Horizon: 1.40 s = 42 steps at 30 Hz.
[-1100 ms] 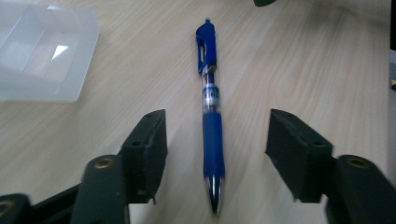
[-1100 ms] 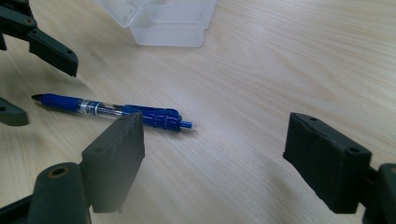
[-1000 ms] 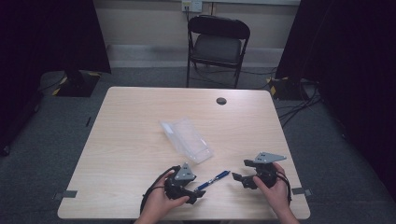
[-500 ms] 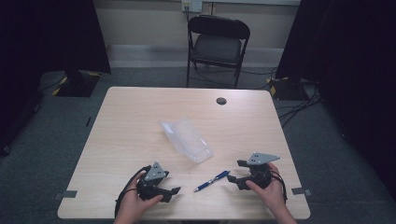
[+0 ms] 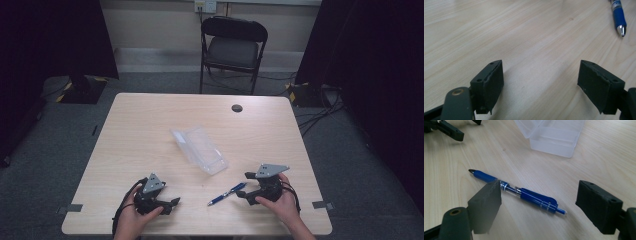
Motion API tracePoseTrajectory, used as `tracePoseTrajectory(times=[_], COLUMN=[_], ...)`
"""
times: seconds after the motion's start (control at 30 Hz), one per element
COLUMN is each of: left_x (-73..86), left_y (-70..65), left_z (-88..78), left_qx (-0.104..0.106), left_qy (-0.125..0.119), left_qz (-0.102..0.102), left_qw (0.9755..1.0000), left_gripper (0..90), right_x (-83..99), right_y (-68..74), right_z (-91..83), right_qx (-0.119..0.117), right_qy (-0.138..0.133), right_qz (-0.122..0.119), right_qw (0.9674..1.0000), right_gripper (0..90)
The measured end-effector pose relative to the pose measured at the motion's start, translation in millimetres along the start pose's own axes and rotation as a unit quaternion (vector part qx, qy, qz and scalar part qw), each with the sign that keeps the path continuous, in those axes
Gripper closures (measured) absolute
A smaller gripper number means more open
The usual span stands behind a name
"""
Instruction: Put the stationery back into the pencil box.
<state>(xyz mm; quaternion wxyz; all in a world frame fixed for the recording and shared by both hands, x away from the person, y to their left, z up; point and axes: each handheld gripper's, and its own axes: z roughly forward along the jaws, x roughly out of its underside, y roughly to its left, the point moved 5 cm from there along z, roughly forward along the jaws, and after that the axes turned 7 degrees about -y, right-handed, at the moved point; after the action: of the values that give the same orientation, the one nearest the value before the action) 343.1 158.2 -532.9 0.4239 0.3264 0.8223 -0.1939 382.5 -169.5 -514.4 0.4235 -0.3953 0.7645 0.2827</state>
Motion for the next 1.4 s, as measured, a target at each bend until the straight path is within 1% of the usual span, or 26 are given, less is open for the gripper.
tracePoseTrajectory(times=[0.03,0.07,0.1,0.17,0.2,0.3,0.53,0.7,0.77,0.9,0.97,1.07,1.13,1.17,1.23,1.27,1.3,1.4], left_x=[0.5,1.0,1.1,1.0,1.0,1.0,1.1,1.1,1.1,1.1,1.0,1.0,1.0,1.1,1.1,1.0,1.1,1.0], left_y=[-1.8,-3.6,-4.7,-4.7,-4.6,-4.7,-4.6,-4.6,-4.6,-4.6,-4.6,-4.6,-4.6,-4.6,-4.5,-4.5,-4.5,-4.5], left_z=[0.5,1.5,1.7,2.0,1.9,1.9,1.9,1.9,1.9,1.9,1.9,1.9,1.9,1.9,1.9,1.9,1.9,1.9], left_qx=[0.002,0.003,-0.001,0.0,0.0,0.0,0.0,0.0,0.0,0.0,0.0,0.0,0.0,0.0,0.0,0.0,0.0,0.0], left_qy=[0.001,0.006,0.011,0.01,0.011,0.011,0.011,0.011,0.011,0.011,0.011,0.011,0.011,0.011,0.011,0.011,0.011,0.011], left_qz=[0.003,0.016,0.021,0.02,0.02,0.02,0.02,0.02,0.02,0.02,0.02,0.02,0.02,0.02,0.02,0.02,0.02,0.02], left_qw=[1.0,0.9998,0.9997,0.9997,0.9997,0.9997,0.9997,0.9997,0.9997,0.9997,0.9997,0.9997,0.9998,0.9997,0.9997,0.9997,0.9997,0.9997], left_gripper=[19.4,17.4,15.4,14.8,14.8,14.8,14.7,14.7,14.7,14.7,14.7,14.7,14.7,14.7,14.7,14.7,14.7,14.7], right_x=[-0.2,-0.3,-0.1,0.2,0.6,1.7,5.5,2.2,-0.3,-4.6,-2.8,2.3,2.0,2.1,2.3,2.3,2.2,2.8], right_y=[0.2,0.8,1.7,3.3,4.5,6.6,10.6,10.3,9.8,11.8,13.9,14.9,15.2,16.2,18.4,19.2,20.2,21.9], right_z=[1.2,2.3,3.4,4.3,4.9,7.1,15.2,20.1,22.0,26.4,29.9,34.8,34.5,34.0,32.7,31.9,31.1,28.7], right_qx=[-0.002,-0.005,-0.007,-0.009,-0.014,-0.02,-0.029,-0.028,-0.026,-0.034,-0.037,-0.04,-0.037,-0.041,-0.043,-0.044,-0.051,-0.06], right_qy=[-0.001,-0.001,0.001,0.002,0.003,0.003,0.01,0.012,0.013,0.01,0.02,0.043,0.044,0.042,0.045,0.047,0.049,0.052], right_qz=[0.0,-0.001,-0.005,-0.009,-0.009,-0.014,-0.01,-0.018,-0.025,-0.029,-0.037,-0.051,-0.054,-0.055,-0.056,-0.056,-0.056,-0.061], right_qw=[1.0,1.0,1.0,0.9999,0.9999,0.9997,0.9995,0.9994,0.9993,0.999,0.9984,0.997,0.9969,0.9968,0.9965,0.9963,0.9959,0.9949], right_gripper=[19.3,19.4,19.7,19.9,19.9,19.8,20.6,22.5,23.1,25.4,28.5,32.8,37.9,42.4,46.0,50.1,53.8,61.1])
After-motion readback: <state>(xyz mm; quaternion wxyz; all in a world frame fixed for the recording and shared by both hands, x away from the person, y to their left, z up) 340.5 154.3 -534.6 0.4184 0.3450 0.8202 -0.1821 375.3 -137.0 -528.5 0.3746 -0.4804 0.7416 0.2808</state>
